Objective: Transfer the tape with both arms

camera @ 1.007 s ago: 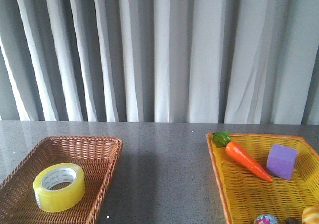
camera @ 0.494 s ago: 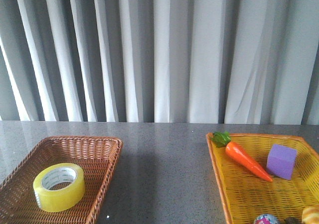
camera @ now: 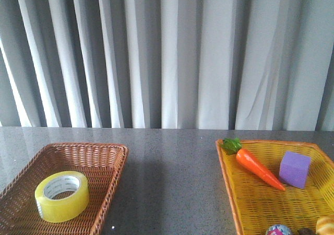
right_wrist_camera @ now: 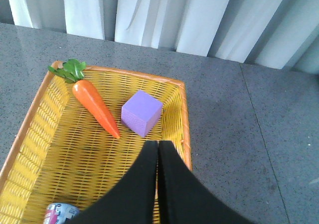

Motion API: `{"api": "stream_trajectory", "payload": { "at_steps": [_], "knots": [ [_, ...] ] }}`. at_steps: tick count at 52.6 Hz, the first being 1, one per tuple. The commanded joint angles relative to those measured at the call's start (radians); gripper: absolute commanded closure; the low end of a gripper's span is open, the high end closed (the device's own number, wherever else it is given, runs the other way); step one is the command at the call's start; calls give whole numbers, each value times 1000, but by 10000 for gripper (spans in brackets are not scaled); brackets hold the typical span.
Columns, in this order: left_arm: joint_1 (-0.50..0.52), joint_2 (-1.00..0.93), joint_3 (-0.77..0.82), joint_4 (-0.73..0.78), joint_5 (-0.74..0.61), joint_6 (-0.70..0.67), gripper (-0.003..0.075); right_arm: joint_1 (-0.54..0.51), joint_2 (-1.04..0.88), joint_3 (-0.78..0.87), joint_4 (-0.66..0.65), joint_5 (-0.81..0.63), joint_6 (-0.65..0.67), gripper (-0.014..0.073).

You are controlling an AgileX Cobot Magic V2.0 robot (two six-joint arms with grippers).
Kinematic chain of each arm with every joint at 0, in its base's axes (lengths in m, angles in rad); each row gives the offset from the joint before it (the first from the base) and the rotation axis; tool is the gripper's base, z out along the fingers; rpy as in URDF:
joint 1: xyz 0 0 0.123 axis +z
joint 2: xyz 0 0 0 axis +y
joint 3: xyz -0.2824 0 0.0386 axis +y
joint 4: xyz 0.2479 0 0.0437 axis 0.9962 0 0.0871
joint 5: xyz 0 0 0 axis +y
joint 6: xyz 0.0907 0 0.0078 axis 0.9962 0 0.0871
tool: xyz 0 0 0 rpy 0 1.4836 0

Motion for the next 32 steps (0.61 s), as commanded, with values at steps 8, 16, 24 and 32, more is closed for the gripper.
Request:
{"api": "stream_trajectory", "payload": {
  "at_steps": [8, 16, 24, 32],
  "knots": [
    [-1, -408, 678, 44, -542, -24, 727, -7, -17, -22, -27, -63, -2, 602],
    [-1, -660, 1132, 0, -822, -24, 727, -7, -17, -22, -27, -63, -2, 602],
    [-1, -859, 1446, -23, -945, -31, 727, -7, -17, -22, -27, -63, -2, 602],
    [-1, -1014, 1646, -10, -975, -31, 727, -7, -17, -22, -27, -63, -2, 602]
  ]
}}
